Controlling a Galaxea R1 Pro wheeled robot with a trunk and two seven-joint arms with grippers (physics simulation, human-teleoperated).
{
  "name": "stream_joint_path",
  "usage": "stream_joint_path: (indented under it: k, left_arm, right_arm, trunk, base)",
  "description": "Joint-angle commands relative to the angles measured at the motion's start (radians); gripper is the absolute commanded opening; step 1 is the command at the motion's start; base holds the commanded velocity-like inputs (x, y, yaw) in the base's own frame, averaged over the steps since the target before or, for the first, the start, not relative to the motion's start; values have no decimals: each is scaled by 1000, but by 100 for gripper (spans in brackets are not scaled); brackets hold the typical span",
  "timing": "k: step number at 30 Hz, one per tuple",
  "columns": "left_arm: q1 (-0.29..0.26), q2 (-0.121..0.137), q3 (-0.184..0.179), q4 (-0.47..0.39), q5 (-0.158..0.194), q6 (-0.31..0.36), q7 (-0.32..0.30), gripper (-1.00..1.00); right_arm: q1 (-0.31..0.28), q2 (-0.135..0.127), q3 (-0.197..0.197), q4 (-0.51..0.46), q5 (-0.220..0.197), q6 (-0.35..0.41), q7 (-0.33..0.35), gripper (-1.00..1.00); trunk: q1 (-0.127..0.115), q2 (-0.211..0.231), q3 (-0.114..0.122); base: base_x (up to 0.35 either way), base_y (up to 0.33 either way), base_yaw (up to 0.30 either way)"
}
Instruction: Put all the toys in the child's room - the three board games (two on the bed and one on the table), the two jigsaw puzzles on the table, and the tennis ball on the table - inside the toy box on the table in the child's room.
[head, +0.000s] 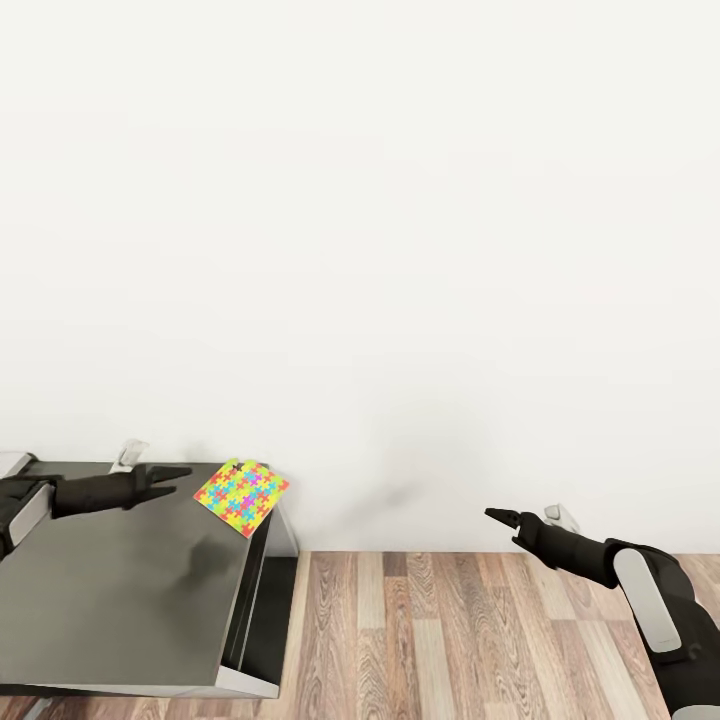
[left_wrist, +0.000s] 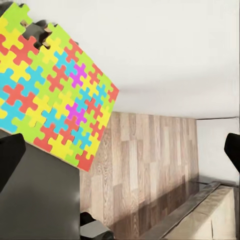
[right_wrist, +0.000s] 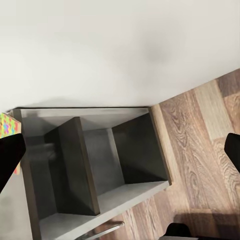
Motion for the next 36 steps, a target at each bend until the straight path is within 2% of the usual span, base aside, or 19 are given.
stream_joint_path:
  k: [1, 13, 18, 21, 25, 36]
  left_arm:
    - [-1, 3, -6, 0, 7, 7, -7, 100]
    - [-1, 9, -6, 0, 10, 27, -36, 100]
    - [-1, 9, -7, 0, 10, 32, -80, 100]
    - [-1, 9, -7, 1, 9, 39, -121, 100]
    - [-1, 9, -8, 6, 8, 41, -135, 100]
    - [4, 9, -13, 10, 8, 60, -141, 100]
  right_arm:
    - [-1, 0, -2, 0, 9, 4, 10, 100]
    - [-1, 6, 0, 6, 0, 4, 10, 100]
    - [-2, 10, 33, 11, -4, 5, 16, 100]
    - [-2, 11, 52, 13, -3, 4, 71, 100]
    - [-2, 11, 58, 12, 4, 3, 128, 100]
    - [-1, 9, 62, 8, 4, -23, 152, 100]
  trunk:
    - [1, -2, -2]
    - [1, -2, -2]
    - [1, -2, -2]
    - [4, -9, -5]
    - [20, -37, -17]
    - [24, -44, -5]
  base:
    - [0, 0, 0]
    - [0, 0, 0]
    - [0, 0, 0]
    - [0, 0, 0]
    - [0, 0, 0]
    - [0, 0, 0]
